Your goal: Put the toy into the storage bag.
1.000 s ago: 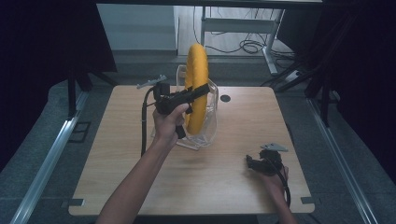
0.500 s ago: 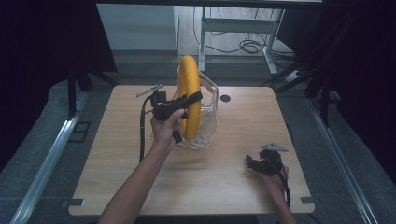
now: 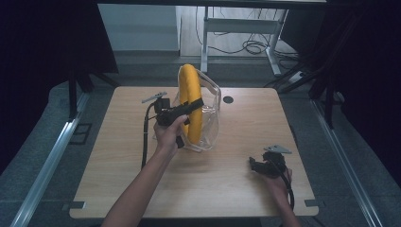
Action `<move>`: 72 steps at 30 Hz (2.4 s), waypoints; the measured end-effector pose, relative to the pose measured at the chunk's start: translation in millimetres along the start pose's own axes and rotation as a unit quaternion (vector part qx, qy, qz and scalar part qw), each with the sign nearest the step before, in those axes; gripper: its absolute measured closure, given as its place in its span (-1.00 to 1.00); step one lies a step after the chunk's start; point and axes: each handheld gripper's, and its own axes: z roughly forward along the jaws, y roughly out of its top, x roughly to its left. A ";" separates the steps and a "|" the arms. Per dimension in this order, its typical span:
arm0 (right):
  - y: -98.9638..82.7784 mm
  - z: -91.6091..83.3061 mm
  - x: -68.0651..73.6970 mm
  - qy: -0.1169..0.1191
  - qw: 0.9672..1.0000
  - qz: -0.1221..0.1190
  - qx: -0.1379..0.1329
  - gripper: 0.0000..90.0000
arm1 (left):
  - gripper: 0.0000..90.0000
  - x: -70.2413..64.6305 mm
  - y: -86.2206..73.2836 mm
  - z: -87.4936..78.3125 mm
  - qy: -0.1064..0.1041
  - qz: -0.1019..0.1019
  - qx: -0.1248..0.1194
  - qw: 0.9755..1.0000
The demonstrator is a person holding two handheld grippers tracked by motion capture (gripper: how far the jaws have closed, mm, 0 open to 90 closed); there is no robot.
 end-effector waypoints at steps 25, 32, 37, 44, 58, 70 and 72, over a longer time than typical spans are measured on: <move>0.0 -0.1 0.1 0.000 1.000 0.001 0.000 -0.55 | 0.06 6.7 1.7 -6.6 0.038 0.012 0.001 0.999; 0.0 -0.1 0.1 0.001 1.000 0.001 0.000 -0.55 | -0.10 6.3 5.0 -12.4 0.035 0.015 -0.004 0.999; 0.0 0.0 0.1 0.000 1.000 0.000 0.000 -0.55 | -0.16 5.9 4.9 -21.2 0.028 0.015 -0.005 0.999; 0.0 -0.1 0.1 0.000 1.000 0.001 0.000 -0.55 | -0.20 5.3 3.2 -42.7 0.024 0.030 -0.009 0.999; 0.1 -0.2 0.2 0.000 1.000 0.001 0.001 -0.55 | -0.23 8.9 -9.8 -85.0 -0.009 0.047 0.007 0.999; 0.1 -0.2 0.3 -0.001 1.000 0.002 0.000 -0.55 | -0.26 12.1 -32.9 -105.9 0.000 0.076 0.048 0.996; 0.1 -0.2 0.2 -0.001 1.000 0.001 0.001 -0.55 | -0.26 14.5 -37.3 -109.6 0.005 0.079 0.053 0.995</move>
